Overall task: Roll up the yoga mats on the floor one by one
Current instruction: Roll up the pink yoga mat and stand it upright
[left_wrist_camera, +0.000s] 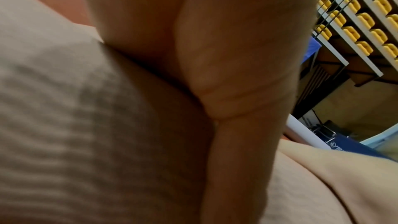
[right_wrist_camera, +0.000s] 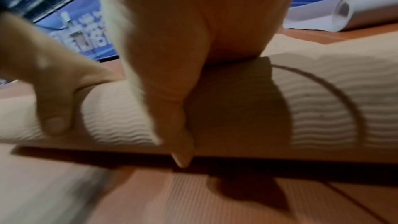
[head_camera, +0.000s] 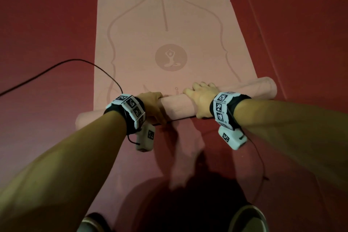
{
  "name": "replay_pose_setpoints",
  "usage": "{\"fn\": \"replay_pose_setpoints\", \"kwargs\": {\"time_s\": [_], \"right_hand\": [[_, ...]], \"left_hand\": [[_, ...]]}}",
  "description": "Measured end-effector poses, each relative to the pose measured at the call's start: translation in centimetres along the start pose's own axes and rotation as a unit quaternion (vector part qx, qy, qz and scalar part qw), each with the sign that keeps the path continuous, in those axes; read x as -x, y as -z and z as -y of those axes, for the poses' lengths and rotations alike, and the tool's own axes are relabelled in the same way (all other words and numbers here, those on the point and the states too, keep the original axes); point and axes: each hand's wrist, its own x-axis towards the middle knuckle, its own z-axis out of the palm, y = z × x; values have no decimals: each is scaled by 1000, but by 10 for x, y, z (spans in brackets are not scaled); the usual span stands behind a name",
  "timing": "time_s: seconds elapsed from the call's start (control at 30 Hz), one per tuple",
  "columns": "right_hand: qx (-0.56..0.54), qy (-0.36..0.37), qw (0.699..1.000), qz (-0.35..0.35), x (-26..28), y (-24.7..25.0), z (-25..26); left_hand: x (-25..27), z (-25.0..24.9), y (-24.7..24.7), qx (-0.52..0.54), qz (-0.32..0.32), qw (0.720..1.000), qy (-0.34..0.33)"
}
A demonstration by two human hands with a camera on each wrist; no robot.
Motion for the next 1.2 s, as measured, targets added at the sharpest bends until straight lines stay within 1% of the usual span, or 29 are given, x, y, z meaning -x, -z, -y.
{"fn": "replay_pose_setpoints", "kwargs": {"time_s": [0.17, 0.3, 0.4, 0.53, 0.63, 0.7, 0.77, 0.87, 0.97, 1.07, 1.2], "right_hand": [[-21, 5, 998, 58, -9, 23, -2], [-36, 19, 995, 94, -19, 35, -4], [-19, 20, 997, 73, -17, 29, -6], [26, -5, 1000, -2, -14, 12, -2], [8, -15, 1000, -6, -16, 10, 0], [0, -12, 1000, 7, -19, 15, -1], [-11, -8, 1000, 24, -23, 24, -3], [-20, 13, 998, 57, -30, 39, -5], [-26, 27, 997, 71, -33, 47, -8], [-23, 27, 999, 40, -32, 40, -11], [15, 3, 998, -62, -24, 20, -12]], "left_hand": [[3, 2, -5, -52, -82, 995, 4], [4, -3, -12, -110, -107, 988, 3], [-2, 0, -5, -94, -88, 992, -4], [-8, 4, 10, -59, -43, 997, -19], [-11, 6, 16, -31, -24, 999, -30], [-12, 9, 16, -20, -34, 999, -37], [-10, 11, 15, -20, -66, 997, -44], [-6, 7, 10, -74, -120, 990, -27], [-6, 3, 4, -125, -135, 983, -21], [-13, 5, 8, -114, -122, 986, -24], [-21, 8, 26, -82, -71, 994, -30]]}}
